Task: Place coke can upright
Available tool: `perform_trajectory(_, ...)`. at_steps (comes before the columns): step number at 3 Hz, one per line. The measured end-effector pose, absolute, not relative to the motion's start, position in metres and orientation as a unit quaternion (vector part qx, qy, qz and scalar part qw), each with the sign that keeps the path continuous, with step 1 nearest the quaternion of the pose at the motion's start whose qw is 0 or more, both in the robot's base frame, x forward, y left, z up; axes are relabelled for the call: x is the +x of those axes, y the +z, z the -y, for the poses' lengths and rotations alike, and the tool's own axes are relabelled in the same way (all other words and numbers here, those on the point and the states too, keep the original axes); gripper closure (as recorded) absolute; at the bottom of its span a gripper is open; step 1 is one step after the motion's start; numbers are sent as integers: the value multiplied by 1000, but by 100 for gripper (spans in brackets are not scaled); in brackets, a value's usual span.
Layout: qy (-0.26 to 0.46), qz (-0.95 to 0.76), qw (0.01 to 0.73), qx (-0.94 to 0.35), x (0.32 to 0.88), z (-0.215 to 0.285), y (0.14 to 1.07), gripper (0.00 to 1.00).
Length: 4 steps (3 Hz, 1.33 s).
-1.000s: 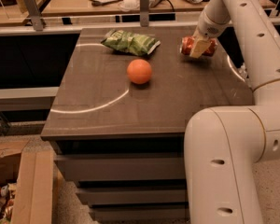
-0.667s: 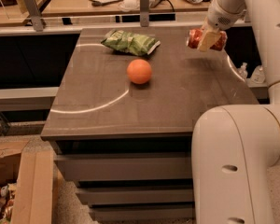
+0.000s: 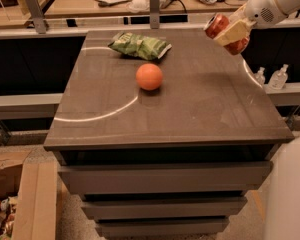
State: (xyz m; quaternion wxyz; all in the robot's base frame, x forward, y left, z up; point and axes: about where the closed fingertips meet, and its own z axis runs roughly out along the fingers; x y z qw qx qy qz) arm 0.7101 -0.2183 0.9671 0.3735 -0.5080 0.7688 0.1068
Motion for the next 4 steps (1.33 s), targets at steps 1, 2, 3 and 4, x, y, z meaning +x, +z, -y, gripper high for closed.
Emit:
perform_trajectory(1,175,-743,439,-473,684,206,986,100)
perform_trajectory(2,255,-709,463,-466,658,173,964,100)
perform_trajectory(3,316,-693,453,-463,640,145,921,100)
perform_trajectory(4,364,-663,459,-466,634,123,901,100)
